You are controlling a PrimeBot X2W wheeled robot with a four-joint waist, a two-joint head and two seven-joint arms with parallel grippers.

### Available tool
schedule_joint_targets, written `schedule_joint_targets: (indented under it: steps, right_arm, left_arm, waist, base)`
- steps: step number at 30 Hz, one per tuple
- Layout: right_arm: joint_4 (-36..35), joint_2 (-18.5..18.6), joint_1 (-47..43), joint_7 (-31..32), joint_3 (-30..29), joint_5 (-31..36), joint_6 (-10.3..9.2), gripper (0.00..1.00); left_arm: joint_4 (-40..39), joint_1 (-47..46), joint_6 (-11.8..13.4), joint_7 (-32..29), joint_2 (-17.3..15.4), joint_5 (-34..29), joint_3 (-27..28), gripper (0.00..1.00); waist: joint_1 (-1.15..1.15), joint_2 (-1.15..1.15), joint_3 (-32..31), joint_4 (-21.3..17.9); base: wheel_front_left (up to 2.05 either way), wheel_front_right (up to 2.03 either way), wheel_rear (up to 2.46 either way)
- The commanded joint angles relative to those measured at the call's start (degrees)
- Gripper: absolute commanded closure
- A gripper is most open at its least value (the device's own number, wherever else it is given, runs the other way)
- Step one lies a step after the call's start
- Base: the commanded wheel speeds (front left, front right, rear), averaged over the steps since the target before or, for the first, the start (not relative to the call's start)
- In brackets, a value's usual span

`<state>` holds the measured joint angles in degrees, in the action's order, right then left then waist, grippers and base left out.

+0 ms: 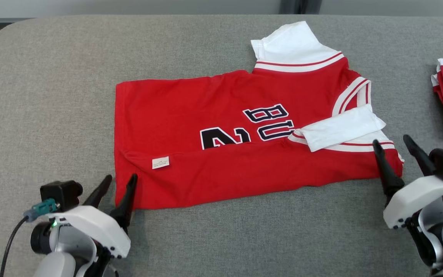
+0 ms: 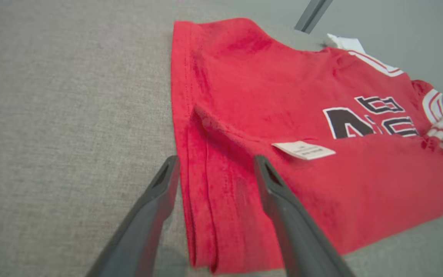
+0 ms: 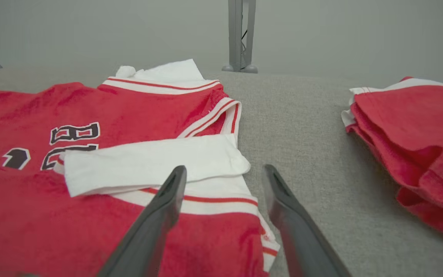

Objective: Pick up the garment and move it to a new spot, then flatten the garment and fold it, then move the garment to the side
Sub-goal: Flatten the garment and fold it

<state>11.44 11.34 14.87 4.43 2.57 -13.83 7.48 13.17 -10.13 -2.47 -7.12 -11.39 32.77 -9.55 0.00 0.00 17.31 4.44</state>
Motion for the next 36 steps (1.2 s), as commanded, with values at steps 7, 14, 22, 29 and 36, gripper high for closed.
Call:
schedule_joint_targets:
  steps: [7,14,22,29,36]
  right_arm:
    - [-5.67,1.67,-4.42,8.20,-1.70,2.39,0.03,0.00]
    - [-4.44,1.92,-3.72,12.44,-2.38,4.14,0.02,0.00]
    - [-3.24,1.57,-4.25,15.73,-4.21,3.98,0.01,0.00]
    - [-2.01,1.07,-3.79,17.30,-1.56,1.14,0.02,1.00]
    - [-9.55,4.65,-9.31,19.40,-1.67,-5.67,0.01,1.00]
  left_arm:
    - [-0.01,3.15,1.20,-4.82,-0.73,2.03,-0.20,0.00]
    - [2.83,1.63,-0.43,-7.68,0.59,4.17,-1.99,0.00]
    - [3.49,2.13,-2.40,-10.01,1.17,5.82,-4.36,0.49]
    - [2.28,3.83,-3.60,-10.71,0.50,6.50,-6.26,1.00]
    - [-6.07,8.41,-4.05,-10.82,-3.43,9.77,-3.60,1.00]
  waist:
    - [0.00,0.00,2.26,0.01]
    - [0.00,0.00,3.41,0.88]
    - [0.00,0.00,3.41,0.93]
    - [0.00,0.00,2.59,0.11]
    - [0.00,0.00,-0.58,-0.07]
  base:
    - [0.00,0.00,0.00]
    - [0.00,0.00,0.00]
    - [0.00,0.00,0.00]
    - [0.00,0.00,0.00]
    - [0.00,0.00,0.00]
